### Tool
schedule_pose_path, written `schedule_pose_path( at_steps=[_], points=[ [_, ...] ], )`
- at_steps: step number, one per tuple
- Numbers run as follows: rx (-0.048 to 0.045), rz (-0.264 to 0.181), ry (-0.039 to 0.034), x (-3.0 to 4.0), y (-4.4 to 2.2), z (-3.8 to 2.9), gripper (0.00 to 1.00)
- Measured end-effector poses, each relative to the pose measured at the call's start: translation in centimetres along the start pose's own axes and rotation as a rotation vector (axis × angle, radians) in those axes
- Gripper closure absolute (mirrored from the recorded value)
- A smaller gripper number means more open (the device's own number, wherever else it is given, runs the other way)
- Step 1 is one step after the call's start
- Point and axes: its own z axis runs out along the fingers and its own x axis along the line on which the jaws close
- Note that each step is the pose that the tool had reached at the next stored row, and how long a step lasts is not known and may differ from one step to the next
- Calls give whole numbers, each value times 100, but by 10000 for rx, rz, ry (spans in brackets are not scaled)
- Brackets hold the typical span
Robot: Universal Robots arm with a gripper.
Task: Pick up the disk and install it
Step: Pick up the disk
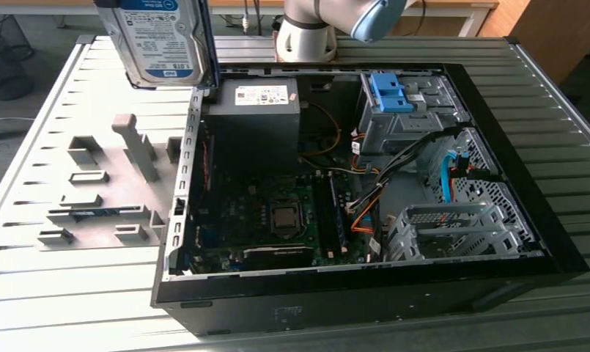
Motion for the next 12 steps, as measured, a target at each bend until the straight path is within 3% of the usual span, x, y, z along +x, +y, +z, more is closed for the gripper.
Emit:
schedule_pose_path(
  at_steps=[12],
  points=[
    [0, 0, -1, -2, -64, 0, 64]
  ],
)
